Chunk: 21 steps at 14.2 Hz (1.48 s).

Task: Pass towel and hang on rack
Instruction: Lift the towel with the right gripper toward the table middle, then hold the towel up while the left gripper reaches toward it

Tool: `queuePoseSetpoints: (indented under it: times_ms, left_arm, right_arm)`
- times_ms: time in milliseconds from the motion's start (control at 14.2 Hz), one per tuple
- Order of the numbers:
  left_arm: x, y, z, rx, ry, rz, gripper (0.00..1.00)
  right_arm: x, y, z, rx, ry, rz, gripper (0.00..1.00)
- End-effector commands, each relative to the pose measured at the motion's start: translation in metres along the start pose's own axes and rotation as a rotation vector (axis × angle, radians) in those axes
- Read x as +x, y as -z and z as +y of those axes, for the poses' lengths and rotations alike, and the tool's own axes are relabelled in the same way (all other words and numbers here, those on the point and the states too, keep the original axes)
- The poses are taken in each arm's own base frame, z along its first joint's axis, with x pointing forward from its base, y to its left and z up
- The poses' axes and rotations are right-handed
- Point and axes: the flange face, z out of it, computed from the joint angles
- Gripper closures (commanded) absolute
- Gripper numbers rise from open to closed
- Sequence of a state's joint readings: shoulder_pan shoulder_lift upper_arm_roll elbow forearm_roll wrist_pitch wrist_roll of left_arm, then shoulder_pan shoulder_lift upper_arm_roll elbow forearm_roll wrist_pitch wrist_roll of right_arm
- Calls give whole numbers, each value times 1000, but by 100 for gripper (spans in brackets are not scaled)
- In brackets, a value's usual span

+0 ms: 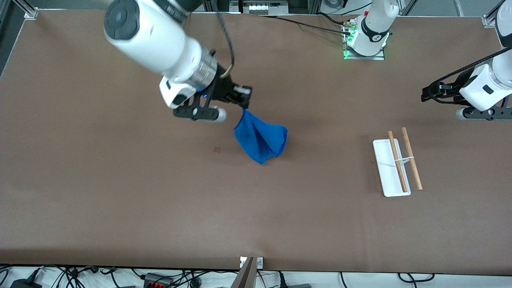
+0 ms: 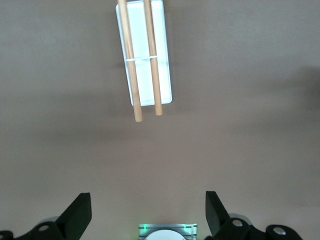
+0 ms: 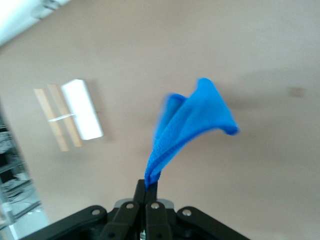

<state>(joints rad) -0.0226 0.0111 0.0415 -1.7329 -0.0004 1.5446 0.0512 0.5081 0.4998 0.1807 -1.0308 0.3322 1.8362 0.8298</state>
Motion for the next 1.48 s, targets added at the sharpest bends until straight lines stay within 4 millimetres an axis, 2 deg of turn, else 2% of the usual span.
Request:
queuePoseSetpoints:
  times_ms: [0, 212, 283, 353, 424, 494, 636, 777, 989, 1130, 1413]
  left_arm:
    - [9, 1, -10, 13, -137, 32, 0]
    - [23, -4, -21, 30, -388, 131, 0]
    - [27, -5, -20, 34, -444, 151, 0]
    - [28, -13, -19, 16, -497, 150, 0]
    - [29, -21, -21, -33, -526, 175, 0]
    - [31, -31, -31, -58, -563, 199, 0]
    - [34, -46, -39, -135, -708, 279, 0]
    - [39, -72, -50, -241, -796, 325, 0]
    - [36, -103, -46, -363, -809, 305, 0]
    - [44, -128, -39, -418, -794, 293, 0]
    - [48, -137, 6, -463, -857, 279, 0]
  right_arm:
    - [-35, -12, -43, 85, 69, 44, 100]
    - [-73, -26, -70, 99, 151, 69, 100]
    - [-76, -28, -74, 115, 166, 77, 100]
    - [-78, -29, -78, 136, 173, 89, 100]
    - [-90, -32, -87, 161, 189, 98, 100]
    - [-93, -31, -91, 178, 192, 108, 100]
    - [-102, -36, -97, 198, 194, 112, 100]
    - [-113, -41, -103, 202, 207, 108, 100]
    - [-118, -44, -104, 192, 218, 113, 100]
    - [-116, -46, -103, 186, 216, 112, 100]
    - [-117, -47, -103, 186, 217, 112, 100]
